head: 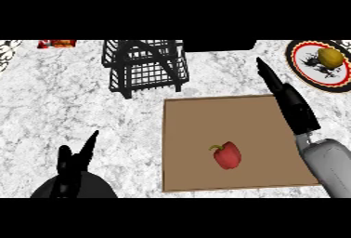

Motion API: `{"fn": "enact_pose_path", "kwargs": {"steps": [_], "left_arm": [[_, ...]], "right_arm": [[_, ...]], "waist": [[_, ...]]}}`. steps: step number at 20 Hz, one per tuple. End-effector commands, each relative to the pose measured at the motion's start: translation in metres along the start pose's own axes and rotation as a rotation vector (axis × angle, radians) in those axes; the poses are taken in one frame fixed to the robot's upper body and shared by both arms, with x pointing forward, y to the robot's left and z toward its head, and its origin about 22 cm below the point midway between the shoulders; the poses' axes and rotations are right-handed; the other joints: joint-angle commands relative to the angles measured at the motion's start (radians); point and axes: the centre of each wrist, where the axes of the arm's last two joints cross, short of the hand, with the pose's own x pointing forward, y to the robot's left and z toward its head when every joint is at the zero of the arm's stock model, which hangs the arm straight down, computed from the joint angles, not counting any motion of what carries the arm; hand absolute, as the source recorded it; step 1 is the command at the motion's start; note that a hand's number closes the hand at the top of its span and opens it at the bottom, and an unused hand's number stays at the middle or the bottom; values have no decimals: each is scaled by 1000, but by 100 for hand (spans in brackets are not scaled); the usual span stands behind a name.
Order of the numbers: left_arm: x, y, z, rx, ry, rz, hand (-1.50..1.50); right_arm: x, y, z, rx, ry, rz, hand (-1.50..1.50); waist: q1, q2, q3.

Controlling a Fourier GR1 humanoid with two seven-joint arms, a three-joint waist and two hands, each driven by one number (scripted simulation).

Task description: Pick the bell pepper from the tray and place it in the tiered basket

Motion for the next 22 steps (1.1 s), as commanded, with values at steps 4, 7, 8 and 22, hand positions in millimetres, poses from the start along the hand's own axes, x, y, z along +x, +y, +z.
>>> {"fn": "enact_pose_path", "kwargs": {"steps": [4, 7, 8, 22], "left_arm": [[51, -32, 43, -117, -204, 43, 0], [18, -65, 72, -243, -14, 214, 0], [63, -48, 52, -109, -340, 91, 0], [48, -56, 75, -66, -345, -17, 0]], "right_arm": [[32, 27, -12, 227, -246, -372, 150], [23, 37, -11, -74, -228, -766, 150], [25, 14, -15, 177, -244, -378, 150], [59, -14, -15, 772, -479, -461, -150]], "waist": [[80, -52, -5], [33, -64, 60], [70, -55, -11], [46, -70, -22]]}}
